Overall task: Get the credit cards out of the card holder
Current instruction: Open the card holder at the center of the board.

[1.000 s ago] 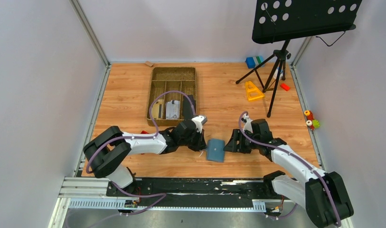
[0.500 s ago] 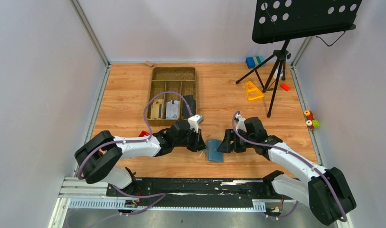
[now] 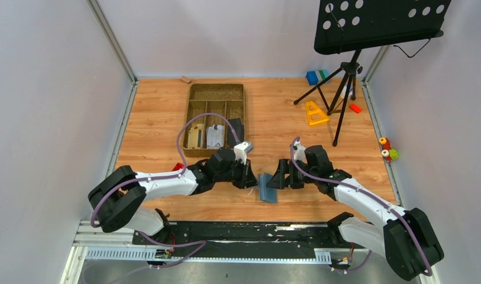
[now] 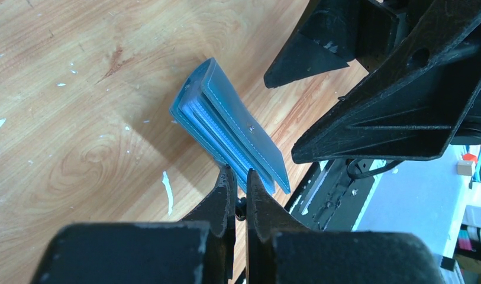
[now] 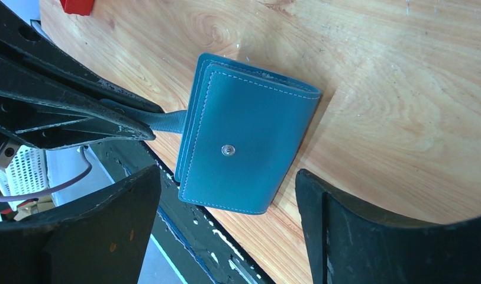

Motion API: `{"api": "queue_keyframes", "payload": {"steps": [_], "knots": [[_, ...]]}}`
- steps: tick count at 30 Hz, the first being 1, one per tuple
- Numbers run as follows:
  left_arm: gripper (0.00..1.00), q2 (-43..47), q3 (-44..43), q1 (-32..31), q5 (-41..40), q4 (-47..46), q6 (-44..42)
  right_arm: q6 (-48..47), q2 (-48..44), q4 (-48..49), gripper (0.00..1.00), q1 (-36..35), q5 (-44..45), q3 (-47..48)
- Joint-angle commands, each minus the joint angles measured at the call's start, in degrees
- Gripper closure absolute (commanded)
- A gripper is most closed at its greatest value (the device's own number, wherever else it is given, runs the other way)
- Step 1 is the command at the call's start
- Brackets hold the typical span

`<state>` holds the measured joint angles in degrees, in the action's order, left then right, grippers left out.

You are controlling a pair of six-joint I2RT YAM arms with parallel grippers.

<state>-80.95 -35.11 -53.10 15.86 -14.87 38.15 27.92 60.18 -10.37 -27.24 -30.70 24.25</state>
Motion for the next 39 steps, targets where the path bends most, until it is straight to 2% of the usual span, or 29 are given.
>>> {"api": "queue_keyframes", "payload": {"steps": [1,3,5,9,14,16,19,27,32,39], "knots": [[1.00,2.1,-2.9,0.2,1.9,-0.8,1.0,1.8,0.3,3.4,0.13,-0.3,-0.6,-0.6],[1.00,2.6,-3.3,0.2,1.8,-0.2,0.8,2.2,1.3,4.4,0.03,-0.1,-2.1,-0.8],[1.00,3.2,-3.8,0.2,1.6,0.8,0.3,2.3,2.1,4.3,0.00,0.7,-3.2,-0.4],[1.00,4.7,-4.2,0.2,0.9,2.9,-0.9,1.8,1.9,0.0,0.00,2.7,-0.6,1.5],[1.00,6.9,-3.0,0.2,-0.7,2.5,-1.1,3.3,-1.7,0.8,0.00,3.0,-0.1,0.2],[1.00,7.1,-3.5,0.2,-0.5,3.2,-1.3,5.4,-3.0,-1.2,0.00,3.0,4.2,0.2],[1.00,7.1,-4.4,0.2,-0.2,4.4,-1.5,5.1,-4.9,-1.9,0.00,3.0,5.8,-0.2],[1.00,7.2,-4.9,0.2,0.3,5.3,-1.7,4.5,-15.6,-2.7,0.00,3.2,14.0,-2.8],[1.00,6.7,-5.2,0.2,1.1,4.1,-1.0,1.1,-15.9,0.9,0.00,3.2,4.5,-4.5],[1.00,5.0,-5.9,0.2,0.2,5.7,-0.3,-2.4,-8.5,-3.5,0.08,0.1,5.0,-0.4]]}}
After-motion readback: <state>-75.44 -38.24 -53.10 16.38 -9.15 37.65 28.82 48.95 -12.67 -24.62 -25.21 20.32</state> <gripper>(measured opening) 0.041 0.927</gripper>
